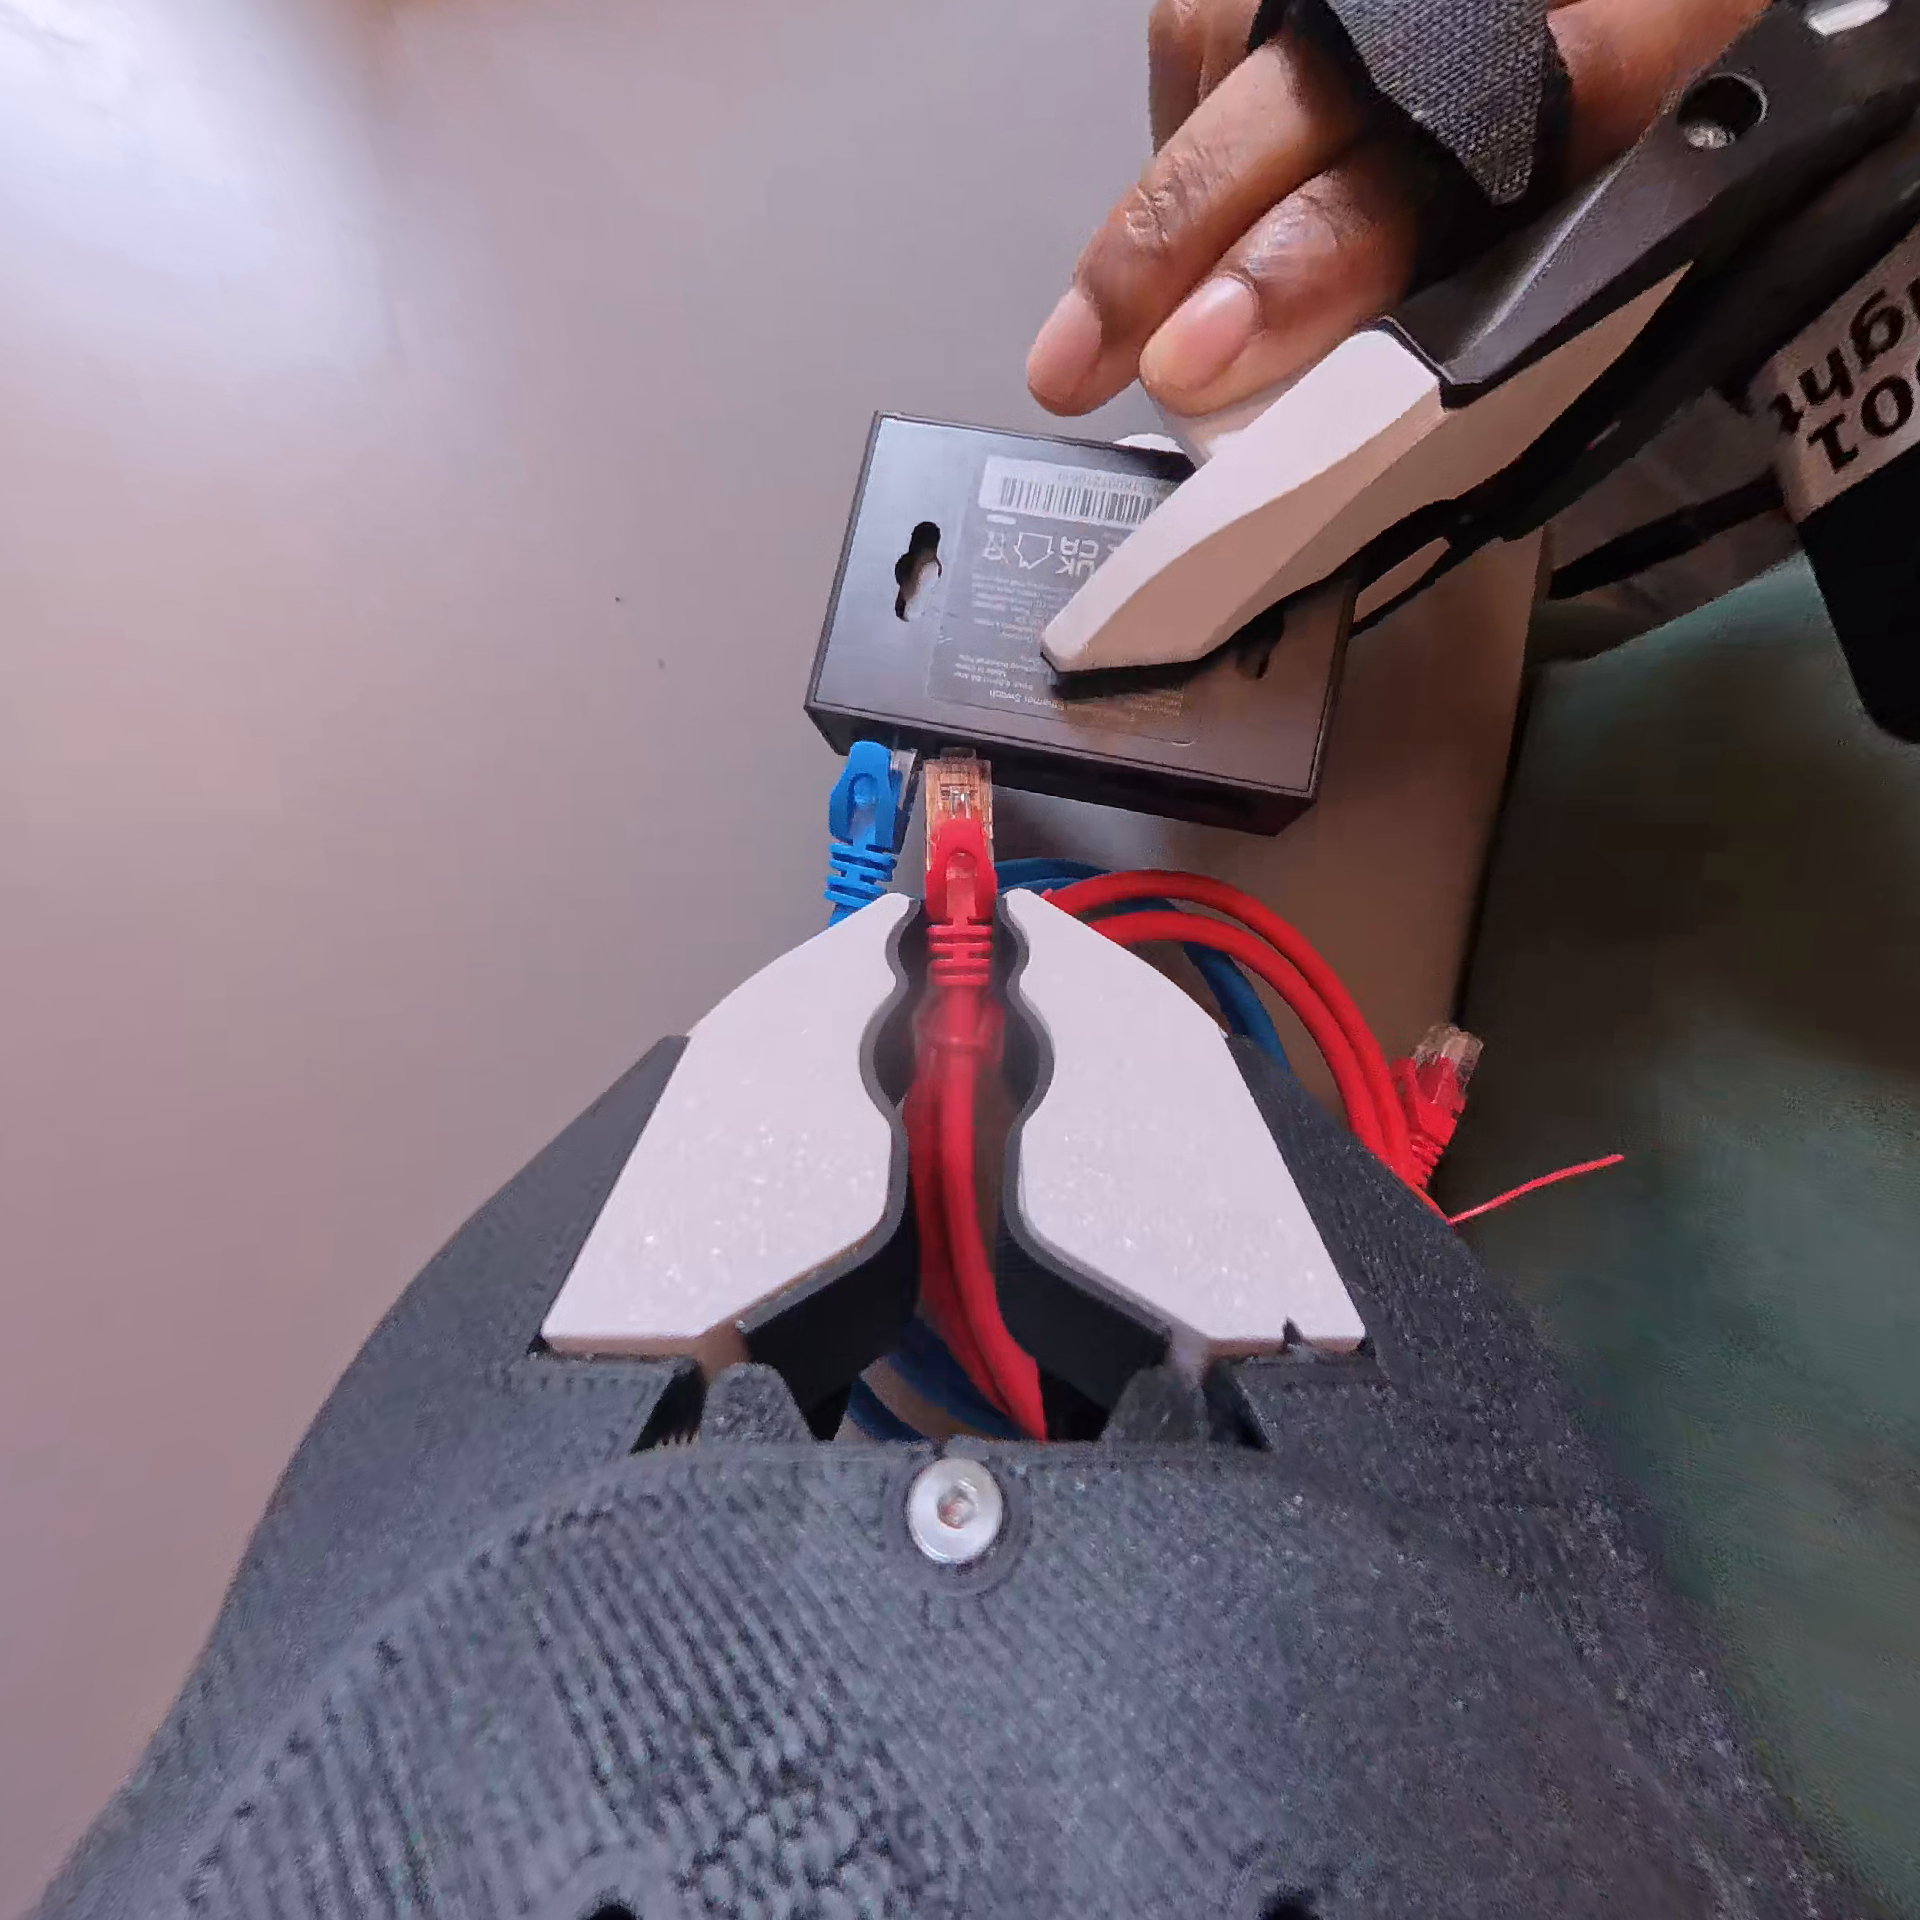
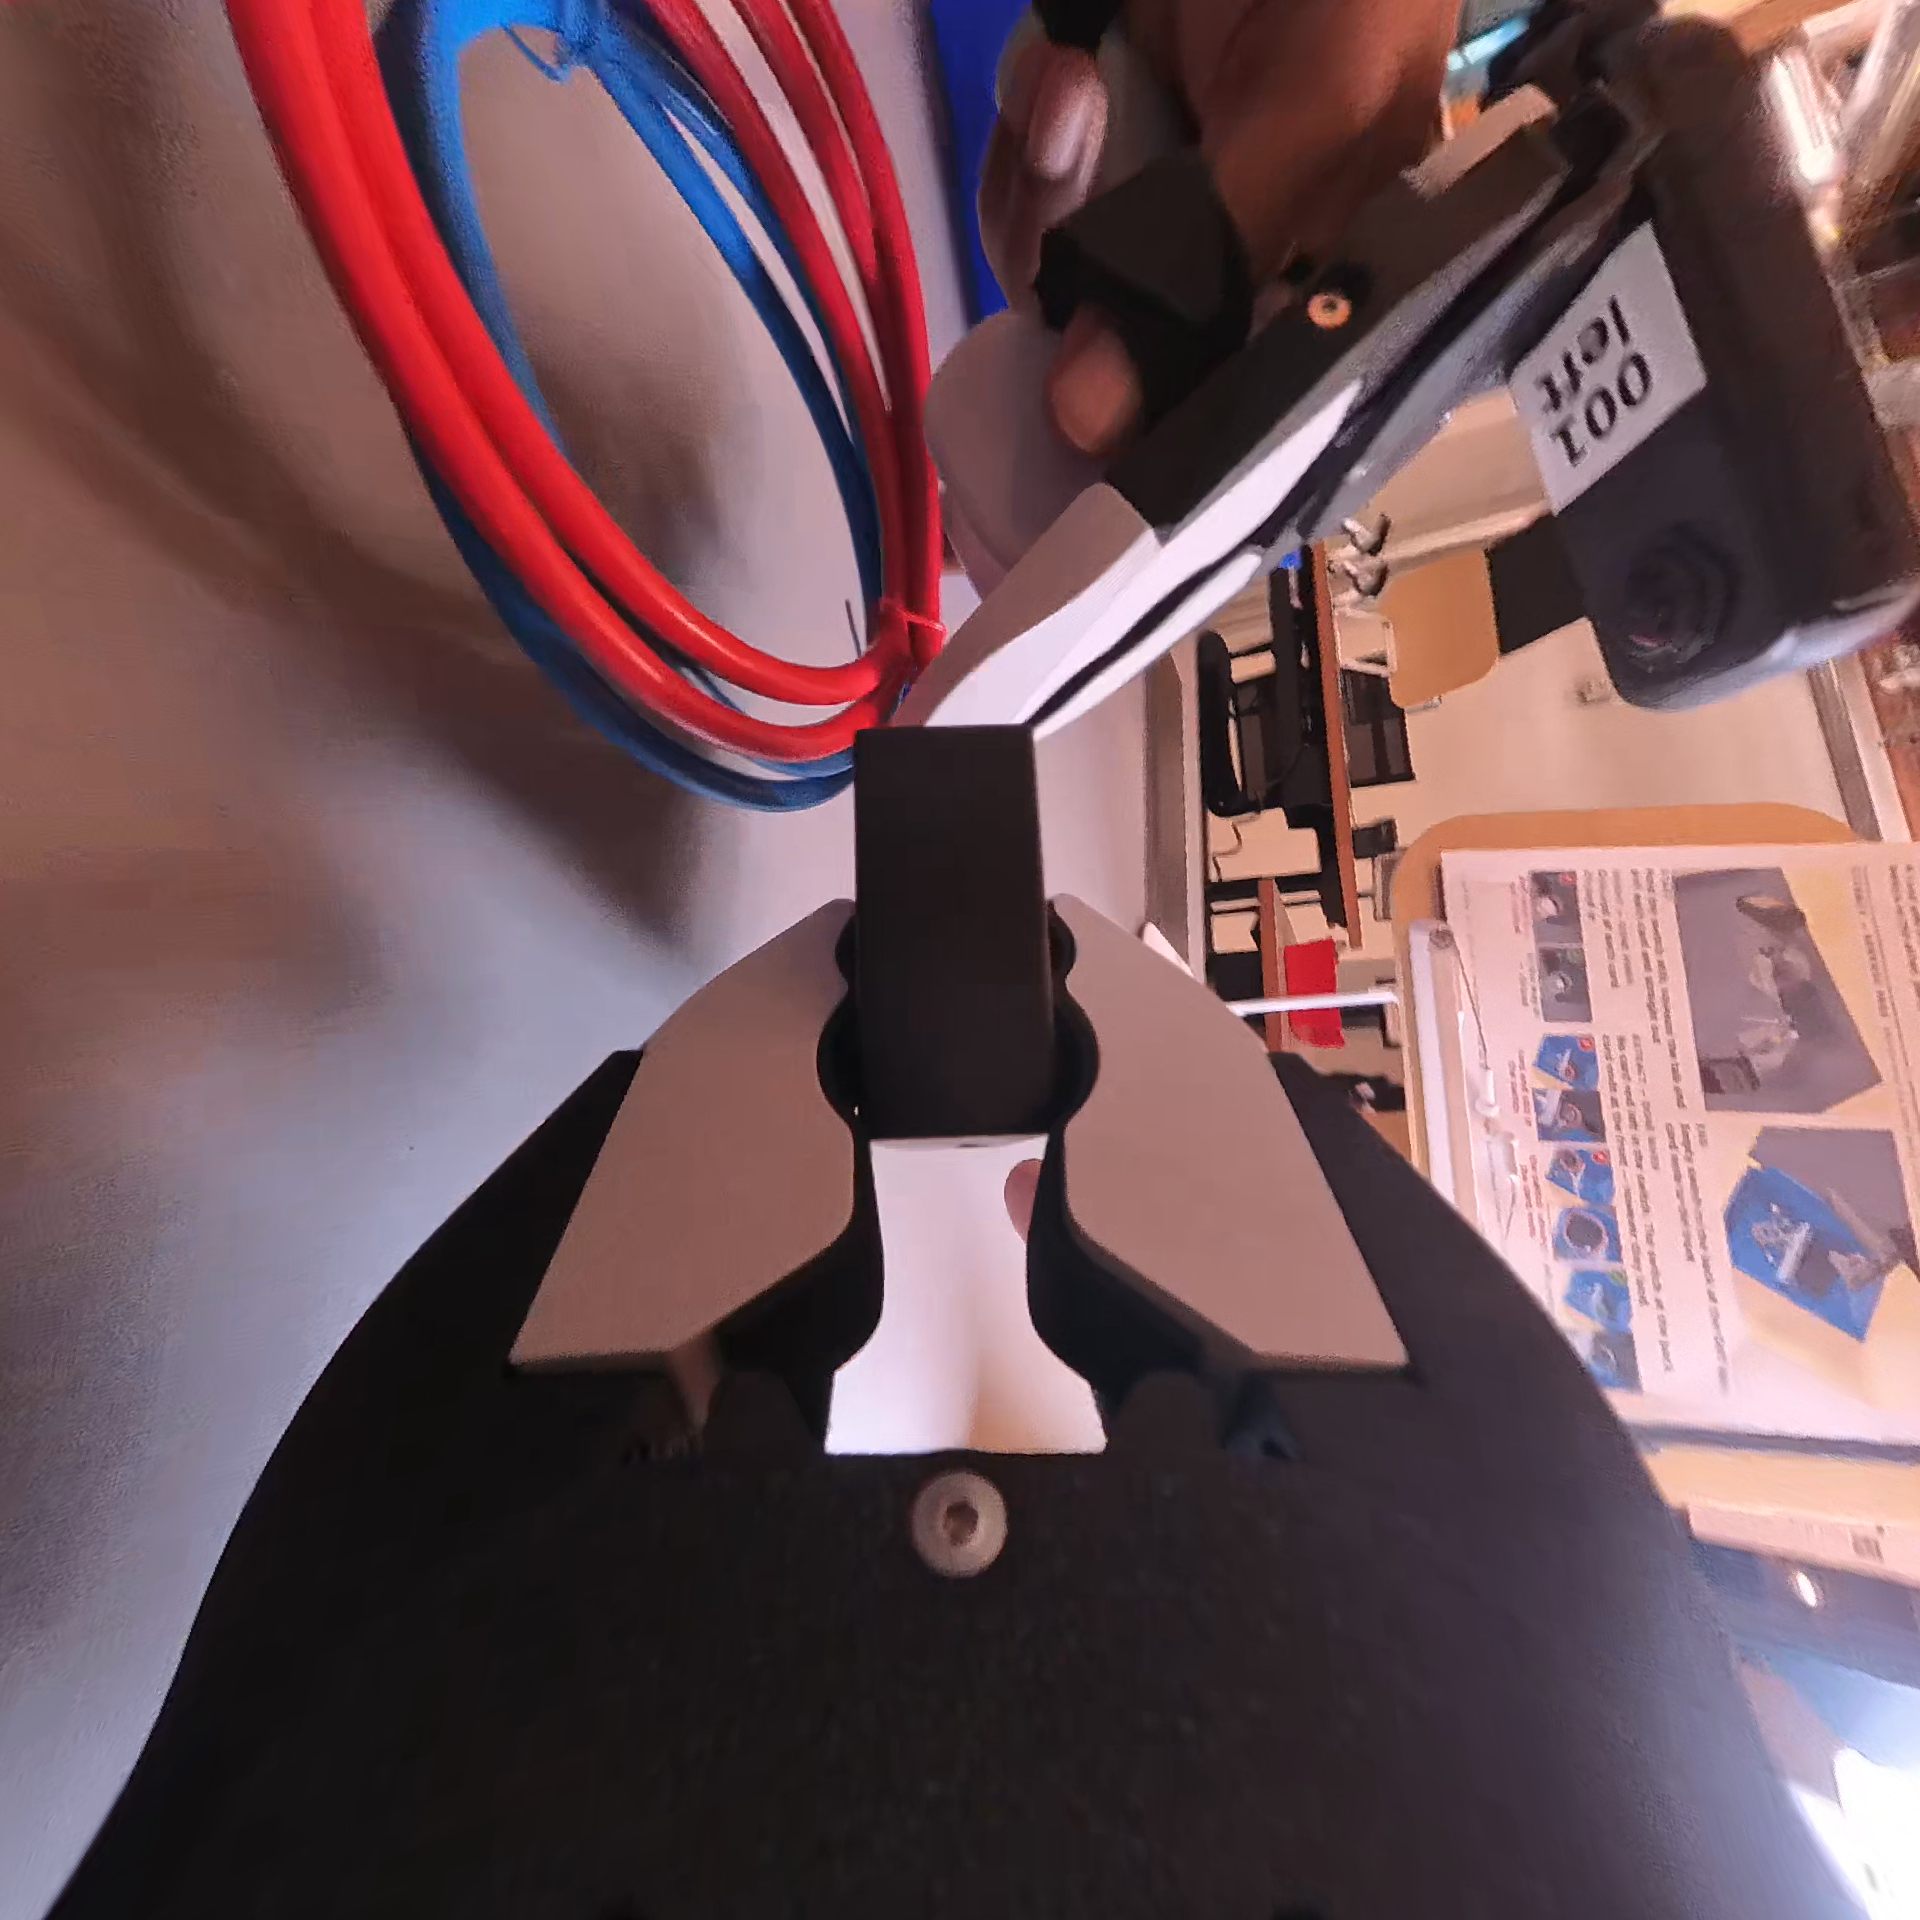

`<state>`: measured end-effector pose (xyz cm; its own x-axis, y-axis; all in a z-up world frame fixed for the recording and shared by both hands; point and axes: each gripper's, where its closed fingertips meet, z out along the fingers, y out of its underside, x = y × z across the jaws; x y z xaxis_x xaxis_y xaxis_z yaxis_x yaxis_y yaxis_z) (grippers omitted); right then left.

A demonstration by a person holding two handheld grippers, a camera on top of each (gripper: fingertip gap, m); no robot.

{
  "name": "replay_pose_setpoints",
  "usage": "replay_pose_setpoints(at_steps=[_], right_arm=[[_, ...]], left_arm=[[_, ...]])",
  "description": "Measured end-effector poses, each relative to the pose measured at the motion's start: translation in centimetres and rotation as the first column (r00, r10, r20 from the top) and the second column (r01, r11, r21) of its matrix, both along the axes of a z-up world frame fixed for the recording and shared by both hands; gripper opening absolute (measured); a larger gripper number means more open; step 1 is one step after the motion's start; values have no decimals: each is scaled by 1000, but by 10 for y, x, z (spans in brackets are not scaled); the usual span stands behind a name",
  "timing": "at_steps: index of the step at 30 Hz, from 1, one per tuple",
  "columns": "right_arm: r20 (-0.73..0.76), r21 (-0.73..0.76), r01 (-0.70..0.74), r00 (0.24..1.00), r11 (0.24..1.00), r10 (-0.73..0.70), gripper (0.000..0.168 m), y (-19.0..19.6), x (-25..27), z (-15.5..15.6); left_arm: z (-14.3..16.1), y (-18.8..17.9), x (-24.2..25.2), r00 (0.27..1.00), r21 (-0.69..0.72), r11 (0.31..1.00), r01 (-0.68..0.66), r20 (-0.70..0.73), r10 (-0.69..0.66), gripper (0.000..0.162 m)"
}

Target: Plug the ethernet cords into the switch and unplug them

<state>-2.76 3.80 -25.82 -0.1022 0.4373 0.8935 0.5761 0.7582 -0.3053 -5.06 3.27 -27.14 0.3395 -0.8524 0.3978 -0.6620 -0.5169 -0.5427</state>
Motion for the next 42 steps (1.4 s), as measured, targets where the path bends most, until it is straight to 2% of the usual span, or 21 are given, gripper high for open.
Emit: replay_pose_setpoints(at_steps=[5, 12, 18, 24, 31, 42], right_arm=[[61, -41, -68, 996, 997, 71, 30, -6, 1, -17], [89, -55, -31, 995, 998, 36, 31, 3, 5, -25], [132, -12, 44, 990, 999, -42, 39, 25, 11, -32], [169, 67, 17, 985, 998, -28, 32, 39, 7, -32], [111, -22, -24, 993, 999, 26, 31, 29, 6, -31], [55, -96, 3, 998, 995, 2, 31, 27, 3, -29]], left_arm=[[-15, -7, 1, 999, -43, 998, 42, -22, -43, 12], [-21, -4, 2, 1000, -107, 994, 5, 24, -3, 12], [-23, -1, 2, 999, -136, 991, -8, 41, 13, 12], [-24, 0, 3, 999, -146, 989, -7, 52, 15, 12], [-18, -1, -1, 997, -147, 989, -16, 70, 26, 12], [-15, 4, -7, 990, -156, 982, -103, 84, 117, 12]])
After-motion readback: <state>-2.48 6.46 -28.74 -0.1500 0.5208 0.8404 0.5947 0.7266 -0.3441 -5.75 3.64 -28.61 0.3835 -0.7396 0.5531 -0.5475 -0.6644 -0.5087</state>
